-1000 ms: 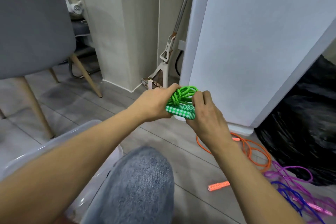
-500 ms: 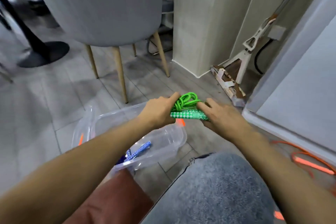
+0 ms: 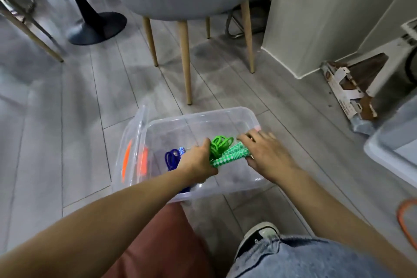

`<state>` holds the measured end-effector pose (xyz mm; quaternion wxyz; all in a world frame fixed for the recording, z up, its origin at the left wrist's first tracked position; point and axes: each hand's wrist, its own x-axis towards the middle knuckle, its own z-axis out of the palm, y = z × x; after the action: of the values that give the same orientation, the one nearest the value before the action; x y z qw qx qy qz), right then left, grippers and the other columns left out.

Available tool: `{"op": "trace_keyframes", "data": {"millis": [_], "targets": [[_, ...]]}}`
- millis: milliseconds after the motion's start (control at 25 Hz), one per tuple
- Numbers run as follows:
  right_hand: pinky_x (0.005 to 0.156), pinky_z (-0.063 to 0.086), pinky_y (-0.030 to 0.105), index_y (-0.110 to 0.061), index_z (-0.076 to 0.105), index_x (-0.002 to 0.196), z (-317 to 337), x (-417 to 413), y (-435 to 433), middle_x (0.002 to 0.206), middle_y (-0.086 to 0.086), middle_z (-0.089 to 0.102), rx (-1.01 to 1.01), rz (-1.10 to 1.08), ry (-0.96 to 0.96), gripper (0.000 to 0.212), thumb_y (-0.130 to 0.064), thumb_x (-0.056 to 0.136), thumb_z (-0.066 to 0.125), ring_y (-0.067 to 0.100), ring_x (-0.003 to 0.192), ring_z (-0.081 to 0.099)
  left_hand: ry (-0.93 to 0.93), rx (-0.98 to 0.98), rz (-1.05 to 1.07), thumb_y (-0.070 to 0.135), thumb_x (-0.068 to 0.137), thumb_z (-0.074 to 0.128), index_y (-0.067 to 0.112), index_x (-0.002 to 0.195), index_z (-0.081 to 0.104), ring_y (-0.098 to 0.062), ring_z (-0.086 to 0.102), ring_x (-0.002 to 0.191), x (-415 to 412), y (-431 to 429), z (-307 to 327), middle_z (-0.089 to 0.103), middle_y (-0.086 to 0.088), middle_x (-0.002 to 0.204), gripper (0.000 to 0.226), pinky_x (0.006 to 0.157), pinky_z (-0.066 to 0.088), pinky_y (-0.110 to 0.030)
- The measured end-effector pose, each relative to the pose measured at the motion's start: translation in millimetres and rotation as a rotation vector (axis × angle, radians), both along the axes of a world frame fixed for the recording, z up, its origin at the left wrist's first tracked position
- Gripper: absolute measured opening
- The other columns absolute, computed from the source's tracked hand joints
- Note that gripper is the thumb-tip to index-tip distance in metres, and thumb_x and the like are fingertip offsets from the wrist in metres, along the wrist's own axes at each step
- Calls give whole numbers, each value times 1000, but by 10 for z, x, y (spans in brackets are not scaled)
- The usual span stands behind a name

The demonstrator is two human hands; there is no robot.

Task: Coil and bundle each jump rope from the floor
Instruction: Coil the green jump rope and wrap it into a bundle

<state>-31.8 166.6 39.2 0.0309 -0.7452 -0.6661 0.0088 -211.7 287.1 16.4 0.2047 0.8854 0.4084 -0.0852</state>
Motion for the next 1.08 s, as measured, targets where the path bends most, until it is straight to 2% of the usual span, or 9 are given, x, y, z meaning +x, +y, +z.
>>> {"op": "trace_keyframes", "data": {"millis": [160,320,400,520,600,680,800,960,1080], "targets": [[88,47,42,-21,55,130,-303,23,82,111,3,59,9,-32,26,55,-30,77,71,28,99,59,84,-98,315,52,78,74,13,125,37,-33,67,98,64,22,-462,64,-7,109,71,68,46,-34],[84,48,43,-20,57,130,-543,13,139,107,4,60,44,-38,29,51,-30,81,66,28,95,62,81,-205,524,35,82,75,9,137,24,-36,64,106,239,7,-894,63,-14,119,79,84,53,-39],[87,47,42,-21,57,130,-619,50,131,109,4,61,50,-64,31,48,-33,84,63,28,97,61,112,-321,517,36,77,78,5,143,18,-35,57,120,337,-23,-1052,54,-17,132,94,96,50,-40],[90,43,41,-21,59,127,-724,60,108,109,4,61,34,-113,50,45,-35,85,61,27,98,60,301,-359,291,53,77,74,-3,150,11,-36,41,135,403,-92,-1242,38,-20,145,112,108,40,-44],[92,43,41,-19,60,124,-773,32,95,109,4,61,46,-117,58,43,-33,84,62,28,98,59,318,-212,93,51,83,69,8,151,17,-39,38,135,422,-89,-1264,32,-16,147,96,105,41,-49],[95,43,42,-17,60,122,-813,25,65,111,5,60,64,-115,88,38,-29,85,61,28,101,59,318,-18,-261,42,91,61,26,154,14,-42,25,143,499,-41,-1259,17,-13,158,80,106,36,-56],[99,44,42,-14,60,120,-866,42,4,115,7,59,100,-116,122,35,-26,89,49,29,107,56,476,122,-673,44,99,45,41,156,9,-40,-8,151,678,-23,-1374,-10,-4,167,67,113,14,-71],[99,43,43,-12,62,120,-902,33,-16,114,8,59,139,-143,152,40,-25,87,43,29,107,55,682,140,-756,50,102,31,47,154,16,-39,-10,151,687,-79,-1633,-16,-2,166,54,106,-1,-80],[99,42,42,-12,62,118,-927,42,-27,114,8,59,152,-158,179,37,-21,85,49,29,107,55,668,132,-526,45,100,31,33,156,22,-35,-1,152,601,-2,-1625,-7,-5,167,58,108,9,-74]]}}
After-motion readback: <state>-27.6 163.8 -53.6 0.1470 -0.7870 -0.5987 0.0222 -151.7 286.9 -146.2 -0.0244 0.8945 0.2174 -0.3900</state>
